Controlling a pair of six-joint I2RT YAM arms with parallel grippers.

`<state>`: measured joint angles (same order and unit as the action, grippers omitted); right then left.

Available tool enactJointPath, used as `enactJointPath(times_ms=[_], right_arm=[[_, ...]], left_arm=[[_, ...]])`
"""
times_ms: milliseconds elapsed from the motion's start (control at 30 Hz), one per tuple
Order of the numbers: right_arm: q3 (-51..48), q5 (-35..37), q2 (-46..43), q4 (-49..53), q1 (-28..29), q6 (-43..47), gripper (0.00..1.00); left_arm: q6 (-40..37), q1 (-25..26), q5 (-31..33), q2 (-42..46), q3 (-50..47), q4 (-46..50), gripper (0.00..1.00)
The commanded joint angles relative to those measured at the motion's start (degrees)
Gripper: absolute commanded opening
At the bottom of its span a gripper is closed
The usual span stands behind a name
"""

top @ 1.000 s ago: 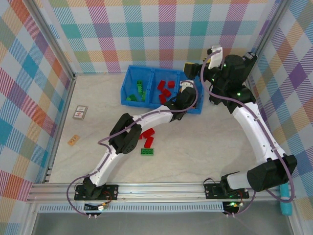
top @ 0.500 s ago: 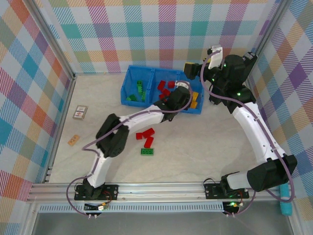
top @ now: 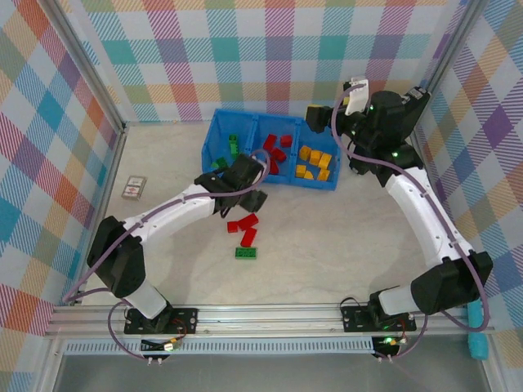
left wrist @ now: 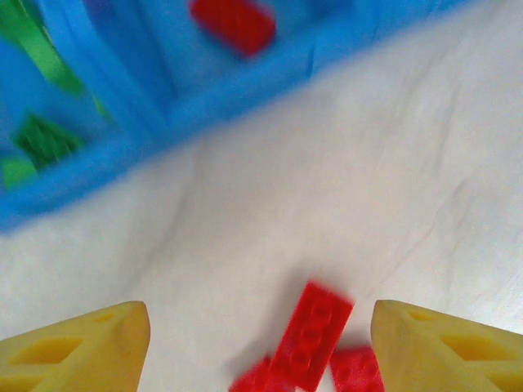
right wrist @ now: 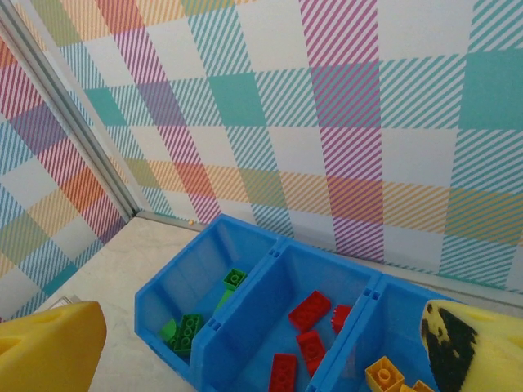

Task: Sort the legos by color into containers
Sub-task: Pick up the lego from the center of the table.

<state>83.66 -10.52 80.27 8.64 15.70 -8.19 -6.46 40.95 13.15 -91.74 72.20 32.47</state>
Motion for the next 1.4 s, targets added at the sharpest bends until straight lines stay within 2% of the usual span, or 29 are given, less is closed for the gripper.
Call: enactJointPath(times_ms=[0, 400, 1000, 1133, 1300, 1367], right_arm=[[2.05, -1.41, 0.74, -1.05, -0.25, -0.47, 0.99], [2.87, -2.16, 1.9, -0.28, -0.24, 0.05, 0.99], [4.41, -1.69, 3.74, 0.97, -0.31, 0.37, 0.99], [4.58, -1.73, 3.97, 1.15, -0.24, 0.29, 0.99], [4.6, -1.93, 3.91, 1.07, -0.26, 0.22, 0.99], [4.5, -1.95, 3.76, 1.07, -0.32, 0.18, 0.99]], left_arm=[[-2.15, -0.93, -3.4, 1.31, -3.48, 2.53, 0.72], [-1.8, -1.49, -7.46, -5.97, -4.71, -2.47, 0.73], [-1.69, -1.42, -7.17, -14.88, -2.6, -4.86, 0.71], [-1.41, -1.48, -7.76, -15.84, -2.51, -4.74, 0.61], [-0.58, -1.48, -8.38, -15.85, -2.51, -4.1, 0.37], [-0.49, -1.49, -8.24, -15.53, -2.18, -3.52, 0.33]])
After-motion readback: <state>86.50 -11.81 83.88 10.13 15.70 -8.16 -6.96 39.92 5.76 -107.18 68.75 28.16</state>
